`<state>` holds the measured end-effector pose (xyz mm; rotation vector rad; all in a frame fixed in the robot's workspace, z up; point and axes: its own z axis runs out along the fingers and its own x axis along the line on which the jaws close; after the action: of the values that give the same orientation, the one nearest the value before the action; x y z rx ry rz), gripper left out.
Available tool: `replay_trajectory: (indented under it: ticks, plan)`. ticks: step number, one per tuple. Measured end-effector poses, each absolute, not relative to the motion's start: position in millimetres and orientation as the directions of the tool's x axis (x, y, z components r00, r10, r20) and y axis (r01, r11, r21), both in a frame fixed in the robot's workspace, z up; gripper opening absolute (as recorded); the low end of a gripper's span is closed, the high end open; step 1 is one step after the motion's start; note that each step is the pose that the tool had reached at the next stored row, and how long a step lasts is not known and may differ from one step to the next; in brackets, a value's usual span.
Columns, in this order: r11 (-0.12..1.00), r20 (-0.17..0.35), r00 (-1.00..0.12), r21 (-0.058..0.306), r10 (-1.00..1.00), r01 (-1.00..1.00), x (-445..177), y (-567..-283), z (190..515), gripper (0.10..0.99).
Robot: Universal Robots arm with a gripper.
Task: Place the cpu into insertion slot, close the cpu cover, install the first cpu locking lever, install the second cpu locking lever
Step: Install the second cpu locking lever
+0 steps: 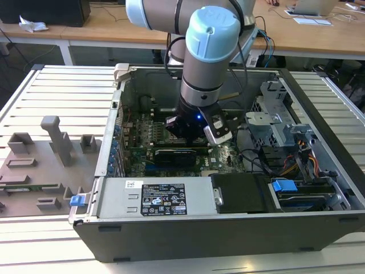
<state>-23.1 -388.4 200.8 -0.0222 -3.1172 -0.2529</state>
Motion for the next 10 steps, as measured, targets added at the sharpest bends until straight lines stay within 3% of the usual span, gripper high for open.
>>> replay_trajectory:
  ticks: [10]
  plan:
    - [0.986,0.004,-1.0,0.165,0.01,0.011,-36,-388,202,0.106]
